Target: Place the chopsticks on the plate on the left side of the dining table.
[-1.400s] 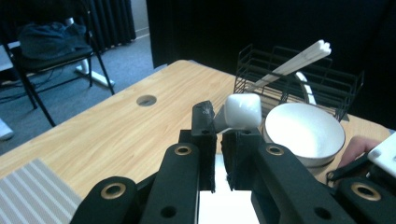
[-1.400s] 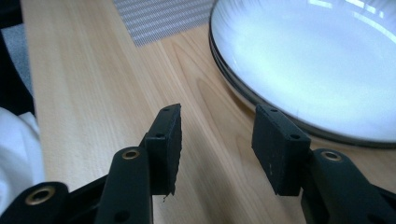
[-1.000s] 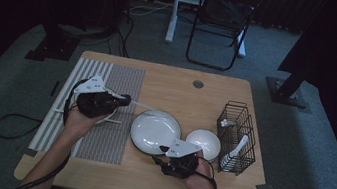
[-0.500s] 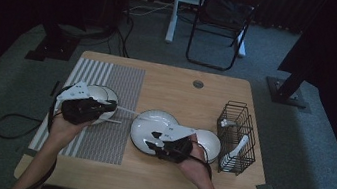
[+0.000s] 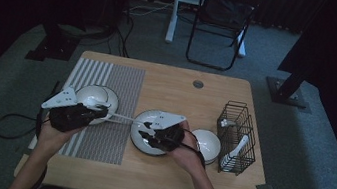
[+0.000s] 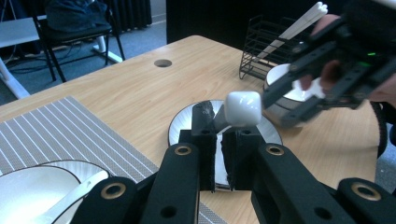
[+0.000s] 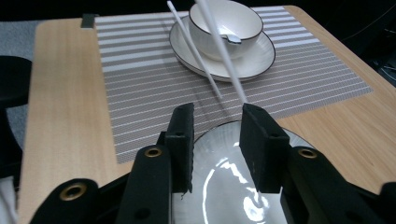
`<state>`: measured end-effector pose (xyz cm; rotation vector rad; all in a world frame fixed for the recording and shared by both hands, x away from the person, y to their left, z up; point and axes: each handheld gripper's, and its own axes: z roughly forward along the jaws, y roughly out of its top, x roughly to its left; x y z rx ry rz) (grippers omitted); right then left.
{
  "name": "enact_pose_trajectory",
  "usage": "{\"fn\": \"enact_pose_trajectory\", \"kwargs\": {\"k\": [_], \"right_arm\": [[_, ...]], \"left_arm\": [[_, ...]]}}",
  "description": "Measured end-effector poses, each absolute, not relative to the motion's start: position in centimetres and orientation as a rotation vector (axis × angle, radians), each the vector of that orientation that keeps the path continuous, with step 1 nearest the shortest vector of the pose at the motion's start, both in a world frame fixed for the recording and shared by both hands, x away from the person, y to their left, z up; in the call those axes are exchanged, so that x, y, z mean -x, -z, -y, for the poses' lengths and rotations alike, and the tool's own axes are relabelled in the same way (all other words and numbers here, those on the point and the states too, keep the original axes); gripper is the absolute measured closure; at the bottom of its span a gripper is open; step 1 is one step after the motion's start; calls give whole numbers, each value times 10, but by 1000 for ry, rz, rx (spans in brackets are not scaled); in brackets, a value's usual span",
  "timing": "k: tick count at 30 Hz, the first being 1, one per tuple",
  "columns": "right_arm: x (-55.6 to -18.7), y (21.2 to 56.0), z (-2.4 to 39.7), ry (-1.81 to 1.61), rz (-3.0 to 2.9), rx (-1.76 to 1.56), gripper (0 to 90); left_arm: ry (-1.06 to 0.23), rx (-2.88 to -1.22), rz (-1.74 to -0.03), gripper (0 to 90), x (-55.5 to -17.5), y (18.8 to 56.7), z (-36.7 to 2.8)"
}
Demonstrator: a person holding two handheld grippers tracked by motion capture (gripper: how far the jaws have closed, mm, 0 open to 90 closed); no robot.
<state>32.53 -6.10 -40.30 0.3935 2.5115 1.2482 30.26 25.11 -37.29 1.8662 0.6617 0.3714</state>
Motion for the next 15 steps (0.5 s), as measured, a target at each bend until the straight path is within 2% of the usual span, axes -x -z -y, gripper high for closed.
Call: {"fn": "enact_pose_trajectory", "kwargs": {"k": [15], "right_arm": [[-341,418,48,-1165,-2550,-358,681]], "left_arm": [[-349,-1868,-598,846,-286,362,-247]]}}
